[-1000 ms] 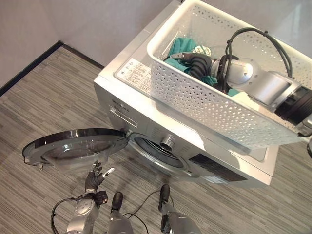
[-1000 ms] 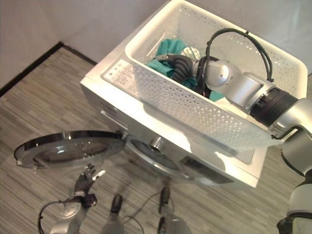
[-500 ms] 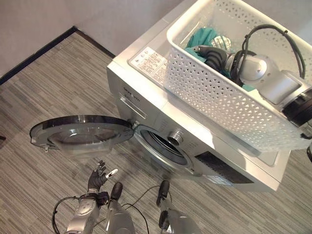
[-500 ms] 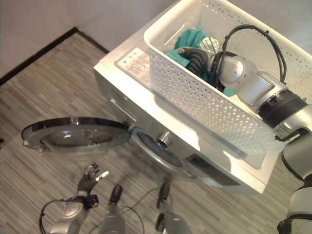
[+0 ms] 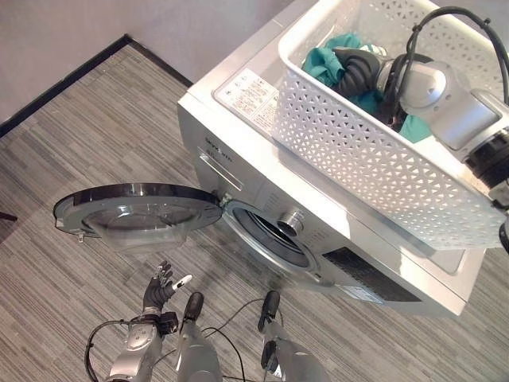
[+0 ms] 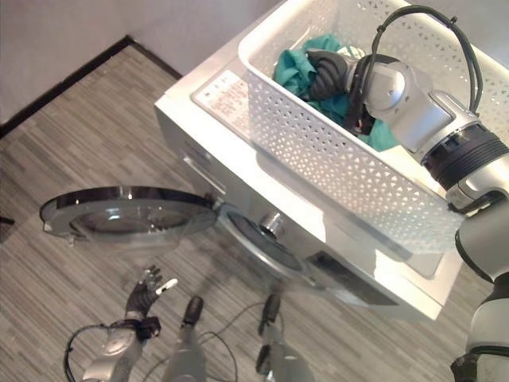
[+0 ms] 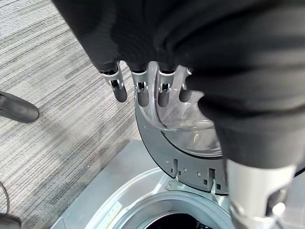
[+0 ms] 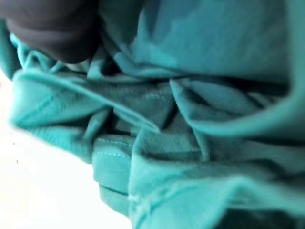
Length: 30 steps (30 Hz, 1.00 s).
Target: Grab the laundry basket,head to the washer,open it,put in the laundry and shut it.
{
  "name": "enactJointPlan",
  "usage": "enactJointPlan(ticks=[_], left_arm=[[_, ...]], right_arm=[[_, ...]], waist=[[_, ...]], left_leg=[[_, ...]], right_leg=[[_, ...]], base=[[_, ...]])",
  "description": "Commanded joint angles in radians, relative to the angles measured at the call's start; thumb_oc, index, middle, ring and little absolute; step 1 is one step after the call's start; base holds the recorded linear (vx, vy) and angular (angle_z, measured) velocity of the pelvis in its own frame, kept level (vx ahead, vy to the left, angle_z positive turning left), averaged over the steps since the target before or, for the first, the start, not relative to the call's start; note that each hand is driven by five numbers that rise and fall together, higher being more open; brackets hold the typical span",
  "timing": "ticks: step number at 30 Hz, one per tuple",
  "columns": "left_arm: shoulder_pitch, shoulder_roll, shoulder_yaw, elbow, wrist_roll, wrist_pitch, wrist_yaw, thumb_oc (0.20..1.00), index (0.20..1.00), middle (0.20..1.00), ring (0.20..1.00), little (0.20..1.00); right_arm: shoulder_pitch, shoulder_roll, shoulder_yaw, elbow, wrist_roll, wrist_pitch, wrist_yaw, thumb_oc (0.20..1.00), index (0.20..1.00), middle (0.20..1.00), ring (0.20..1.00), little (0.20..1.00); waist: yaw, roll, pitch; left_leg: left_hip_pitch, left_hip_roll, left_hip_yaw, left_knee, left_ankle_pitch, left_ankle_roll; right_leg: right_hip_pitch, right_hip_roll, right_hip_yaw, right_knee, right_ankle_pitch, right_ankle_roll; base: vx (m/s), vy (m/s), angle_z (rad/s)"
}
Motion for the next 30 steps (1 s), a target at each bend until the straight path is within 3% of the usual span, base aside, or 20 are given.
enactJointPlan(ticks=[1,5,12,18,30], left_arm=[[-0.06,0.043,0.029,-0.049,0.006,-0.033,0.02,1.0,1.0,1.0,1.0,1.0],[-0.05,0.044,0.041,-0.048,0.009,-0.029,0.026,1.0,1.0,1.0,1.0,1.0],[-0.018,0.052,0.077,-0.03,0.019,-0.024,0.018,1.0,1.0,1.0,1.0,1.0],[0.002,0.06,0.09,-0.012,0.032,-0.024,-0.001,1.0,1.0,1.0,1.0,1.0],[0.015,0.056,0.11,0.021,0.054,-0.008,0.01,1.0,1.0,1.0,1.0,1.0]], right_arm=[[0.033,0.013,0.062,0.08,-0.034,0.026,-0.045,0.2,0.2,0.2,0.2,0.2],[-0.012,-0.006,0.023,0.078,-0.025,0.016,-0.093,0.2,0.2,0.2,0.2,0.2],[-0.108,-0.13,-0.012,-0.025,0.057,-0.029,-0.169,0.2,0.2,0.2,0.2,0.2],[-0.189,-0.231,-0.048,0.041,0.12,-0.061,-0.225,0.2,0.2,0.2,0.2,0.2],[-0.301,-0.167,-0.124,0.196,0.062,-0.059,-0.341,0.2,0.2,0.2,0.2,0.2]], waist=[[0.003,-0.045,0.09],[-0.01,-0.047,0.081],[-0.036,-0.054,0.048],[-0.053,-0.056,0.003],[-0.063,-0.053,-0.067]], left_leg=[[0.029,-0.038,0.078,-0.016,0.063,0.062],[0.036,-0.04,0.085,-0.016,0.054,0.065],[0.069,-0.045,0.1,-0.016,0.021,0.076],[0.134,-0.052,0.114,-0.016,-0.014,0.089],[0.216,-0.06,0.126,-0.016,-0.048,0.105]], right_leg=[[0.062,-0.032,0.067,0.08,-0.135,0.038],[0.069,-0.032,0.072,0.077,-0.133,0.04],[0.092,-0.038,0.086,0.08,-0.137,0.045],[0.147,-0.05,0.093,0.087,-0.149,0.051],[0.225,-0.055,0.106,0.081,-0.165,0.055]], base=[[0.0,0.0,0.0],[-0.01,0.018,0.0],[0.0,0.025,-0.03],[0.03,0.031,-0.03],[0.05,0.022,-0.05]])
